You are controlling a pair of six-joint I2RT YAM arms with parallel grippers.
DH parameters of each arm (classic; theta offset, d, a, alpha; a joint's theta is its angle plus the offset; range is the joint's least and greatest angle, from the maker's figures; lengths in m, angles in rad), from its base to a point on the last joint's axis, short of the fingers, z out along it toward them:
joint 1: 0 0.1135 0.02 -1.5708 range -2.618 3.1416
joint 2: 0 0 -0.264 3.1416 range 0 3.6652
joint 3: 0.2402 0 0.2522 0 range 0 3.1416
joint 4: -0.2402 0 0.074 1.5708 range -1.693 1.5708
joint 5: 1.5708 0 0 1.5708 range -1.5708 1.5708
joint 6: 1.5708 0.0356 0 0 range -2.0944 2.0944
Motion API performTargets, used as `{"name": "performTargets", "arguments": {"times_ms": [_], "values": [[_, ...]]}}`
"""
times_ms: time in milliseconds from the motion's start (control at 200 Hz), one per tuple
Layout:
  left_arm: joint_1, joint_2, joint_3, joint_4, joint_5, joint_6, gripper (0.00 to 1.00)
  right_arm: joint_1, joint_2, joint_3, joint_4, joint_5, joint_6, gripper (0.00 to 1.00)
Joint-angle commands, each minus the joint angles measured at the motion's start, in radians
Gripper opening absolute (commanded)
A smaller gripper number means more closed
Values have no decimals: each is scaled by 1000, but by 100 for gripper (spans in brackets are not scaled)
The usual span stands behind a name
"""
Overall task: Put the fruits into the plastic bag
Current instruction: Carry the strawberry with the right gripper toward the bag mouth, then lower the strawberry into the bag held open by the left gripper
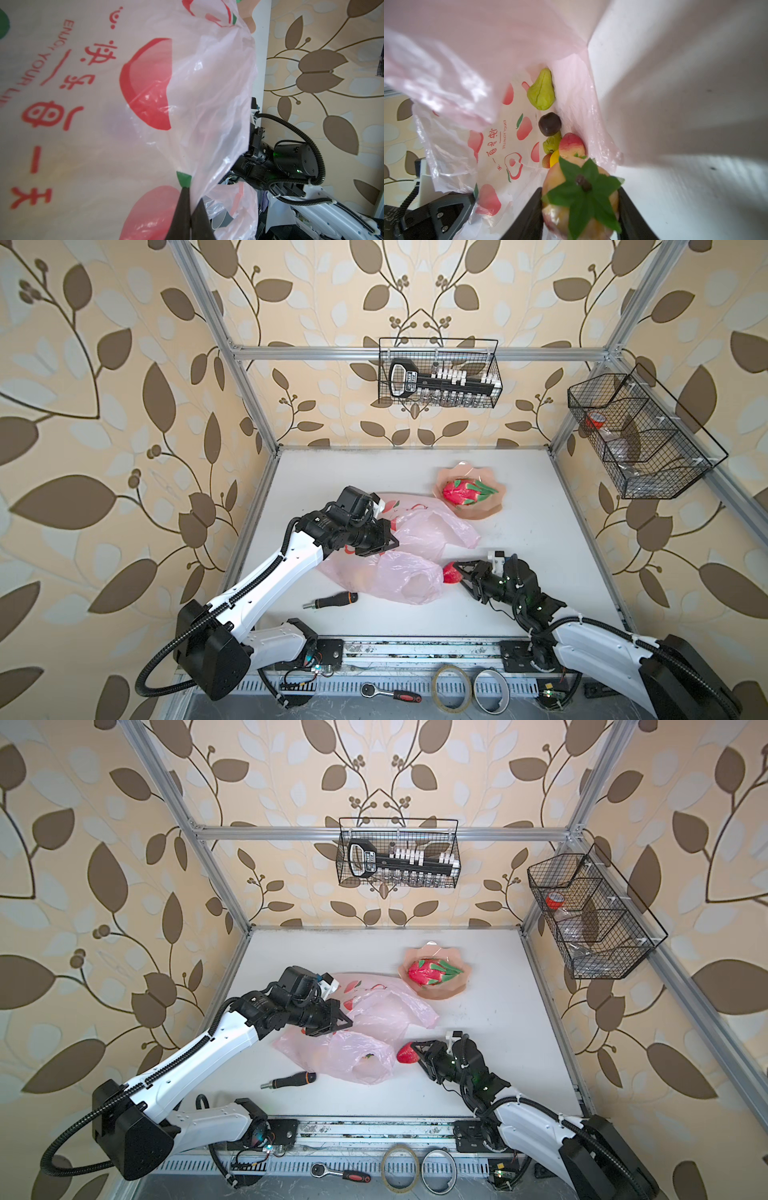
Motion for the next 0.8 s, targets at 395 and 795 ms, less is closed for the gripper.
{"name": "performTargets", "arguments": {"times_ms": [395, 795], "values": [[-9, 1, 39, 42, 43, 12, 0, 76, 339, 218, 300, 5, 52, 21], [-9, -2, 37, 42, 39, 14, 0, 154, 630, 420, 351, 2, 54, 21]]}}
